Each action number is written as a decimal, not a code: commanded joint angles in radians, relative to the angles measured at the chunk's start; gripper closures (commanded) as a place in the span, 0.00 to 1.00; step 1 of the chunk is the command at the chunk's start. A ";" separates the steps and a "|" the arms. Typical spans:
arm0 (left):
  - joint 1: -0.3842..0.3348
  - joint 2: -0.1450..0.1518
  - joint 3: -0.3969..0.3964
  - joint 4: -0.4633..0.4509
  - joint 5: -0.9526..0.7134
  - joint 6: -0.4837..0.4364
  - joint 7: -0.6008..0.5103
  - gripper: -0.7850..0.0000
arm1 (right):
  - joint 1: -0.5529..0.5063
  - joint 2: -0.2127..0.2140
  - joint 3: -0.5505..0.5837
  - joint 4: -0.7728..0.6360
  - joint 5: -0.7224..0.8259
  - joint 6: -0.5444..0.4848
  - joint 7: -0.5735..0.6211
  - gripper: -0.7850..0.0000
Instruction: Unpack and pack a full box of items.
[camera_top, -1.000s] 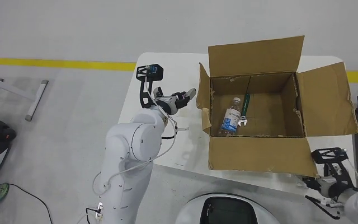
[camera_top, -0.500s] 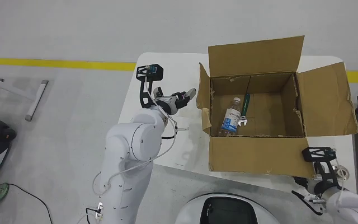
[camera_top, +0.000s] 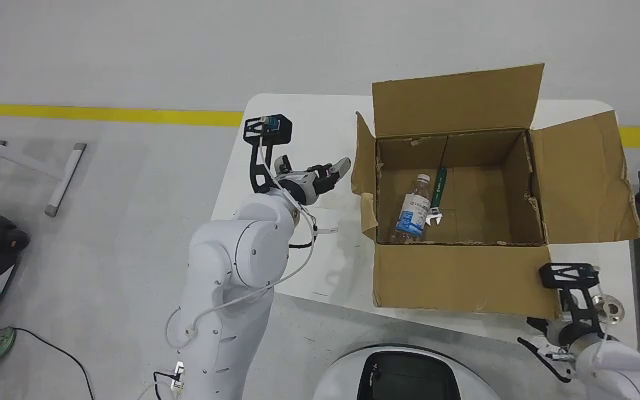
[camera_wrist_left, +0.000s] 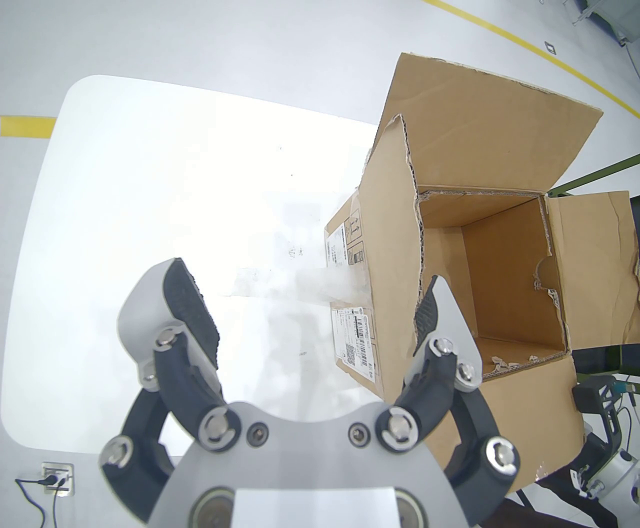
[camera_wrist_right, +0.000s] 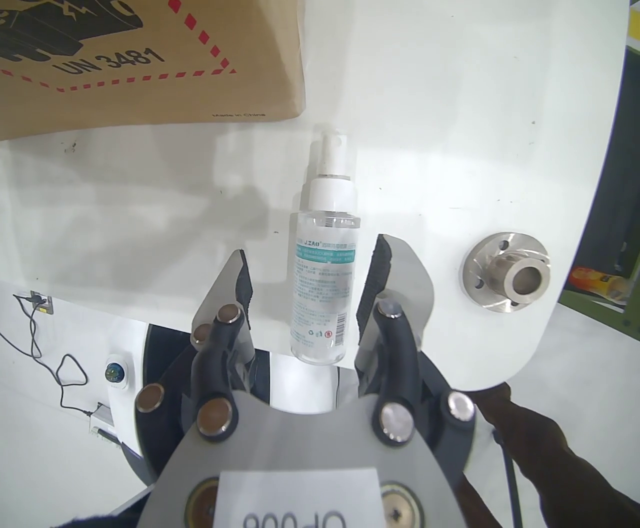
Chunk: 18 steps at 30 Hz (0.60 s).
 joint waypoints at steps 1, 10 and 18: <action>0.000 0.000 0.000 0.000 0.000 0.000 0.000 0.00 | 0.001 -0.001 -0.002 0.000 -0.006 0.002 0.004 0.37; 0.000 0.000 0.000 0.000 0.000 0.000 0.000 0.00 | 0.007 -0.005 -0.005 0.000 -0.027 0.020 0.024 0.24; 0.000 0.000 0.000 0.000 0.000 0.000 0.000 0.00 | 0.011 -0.010 0.058 0.000 0.049 0.024 0.012 0.21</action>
